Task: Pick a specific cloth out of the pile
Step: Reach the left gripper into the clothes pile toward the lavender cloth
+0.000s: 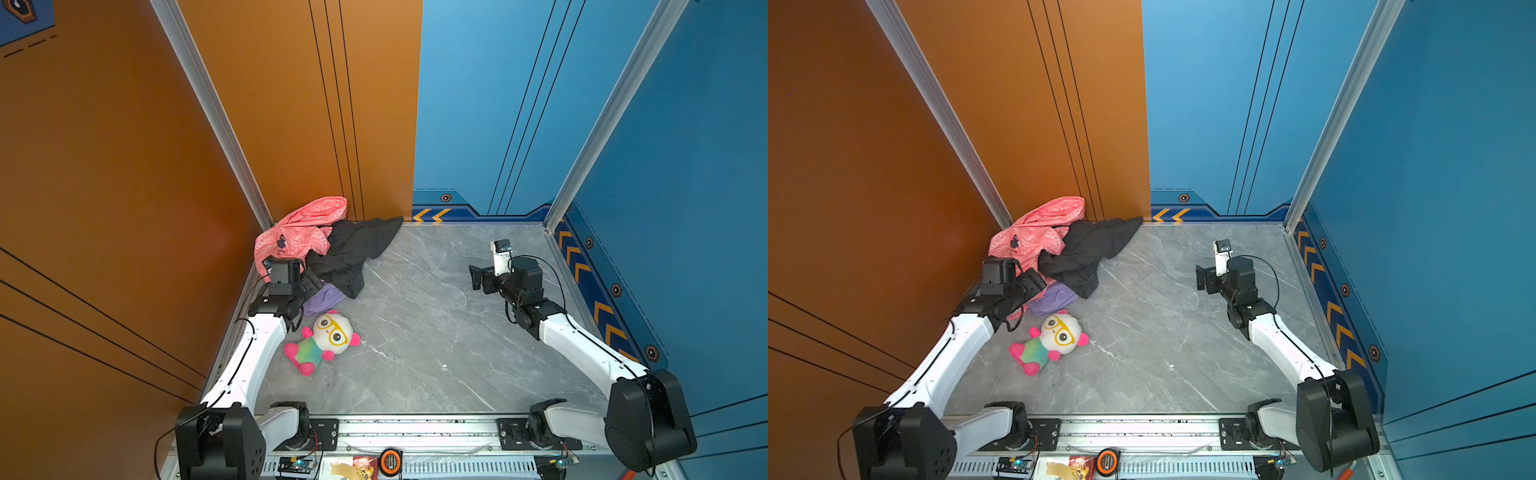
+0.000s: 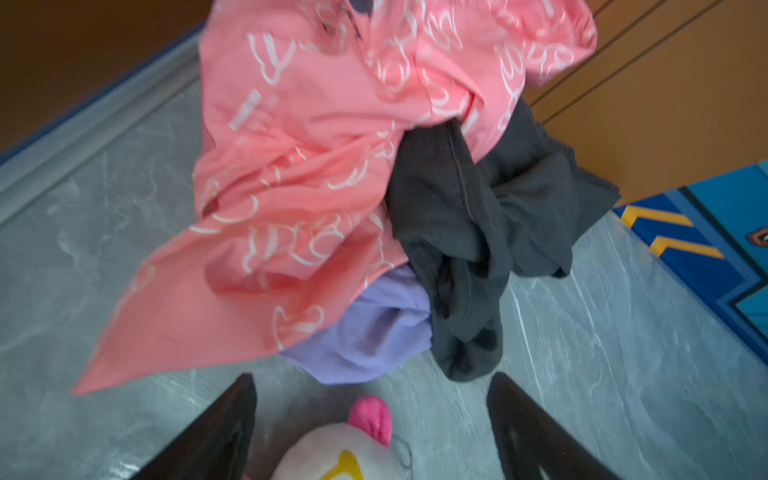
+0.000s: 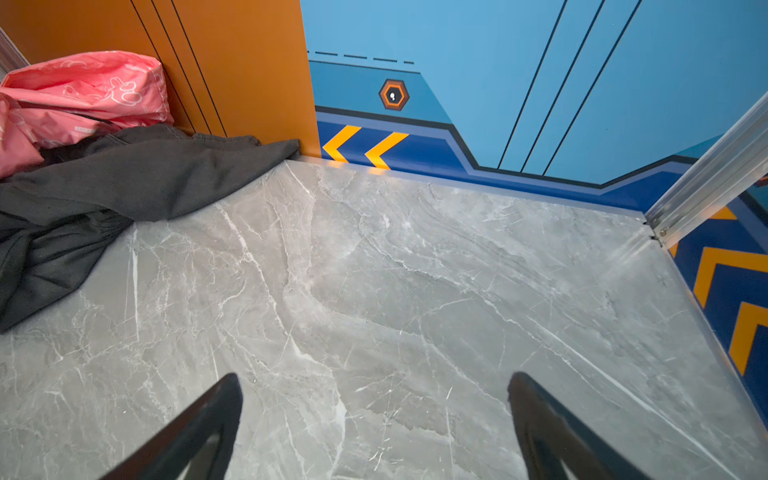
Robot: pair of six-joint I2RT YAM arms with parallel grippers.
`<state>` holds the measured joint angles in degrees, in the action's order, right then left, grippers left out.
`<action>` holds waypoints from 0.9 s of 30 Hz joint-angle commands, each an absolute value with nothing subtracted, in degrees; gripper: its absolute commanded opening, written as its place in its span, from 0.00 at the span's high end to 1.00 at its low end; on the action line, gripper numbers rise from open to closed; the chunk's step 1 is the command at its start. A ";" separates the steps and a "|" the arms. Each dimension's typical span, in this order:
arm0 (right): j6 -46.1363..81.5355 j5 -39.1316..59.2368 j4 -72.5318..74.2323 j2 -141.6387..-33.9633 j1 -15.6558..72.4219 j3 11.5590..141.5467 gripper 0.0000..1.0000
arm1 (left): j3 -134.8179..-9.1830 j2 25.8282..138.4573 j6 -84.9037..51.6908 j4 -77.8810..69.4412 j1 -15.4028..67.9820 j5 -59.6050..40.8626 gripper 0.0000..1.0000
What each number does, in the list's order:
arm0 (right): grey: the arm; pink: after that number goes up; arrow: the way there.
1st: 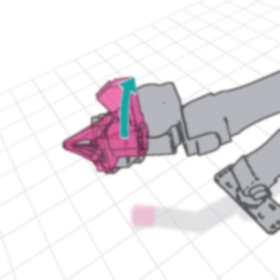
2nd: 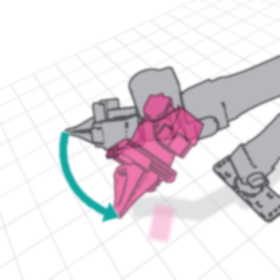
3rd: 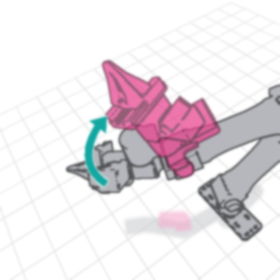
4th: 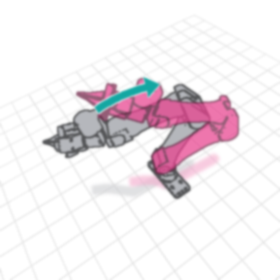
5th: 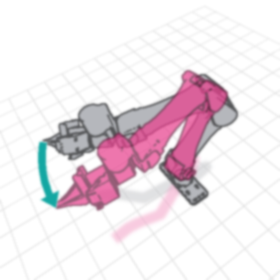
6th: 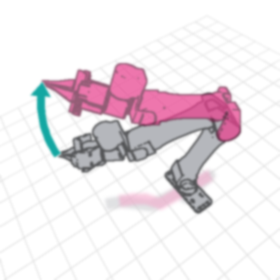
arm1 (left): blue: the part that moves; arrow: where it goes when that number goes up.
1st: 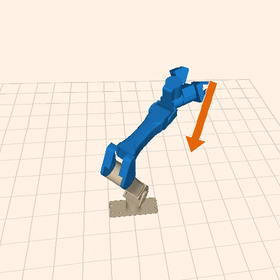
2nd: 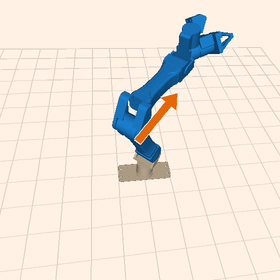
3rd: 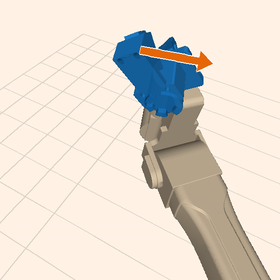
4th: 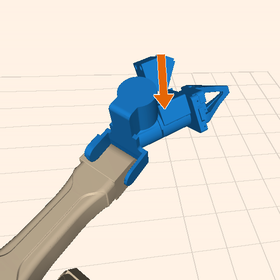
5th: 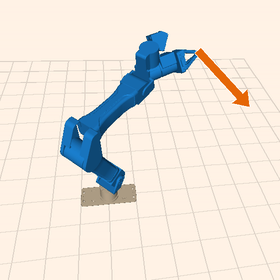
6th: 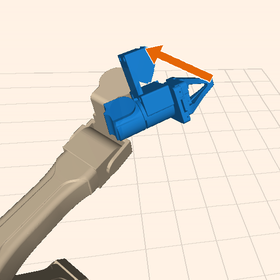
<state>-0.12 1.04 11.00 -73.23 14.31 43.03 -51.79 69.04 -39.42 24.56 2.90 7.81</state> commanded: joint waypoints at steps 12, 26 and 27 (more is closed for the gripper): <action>1.40 4.02 10.80 -77.04 14.88 45.70 0.00 | -61.84 90.80 -37.85 29.59 5.99 6.09 0.35; 2.58 7.28 9.99 -78.65 13.79 46.60 0.00 | -65.97 105.61 -35.27 30.94 5.31 5.49 0.75; 2.80 7.37 9.95 -78.67 13.73 46.68 0.00 | -65.72 105.88 -35.38 30.94 5.36 5.45 0.80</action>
<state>1.54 6.07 10.59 -78.13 14.22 44.97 -66.02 104.77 -35.51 28.58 5.63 5.74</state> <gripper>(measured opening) 0.999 0.226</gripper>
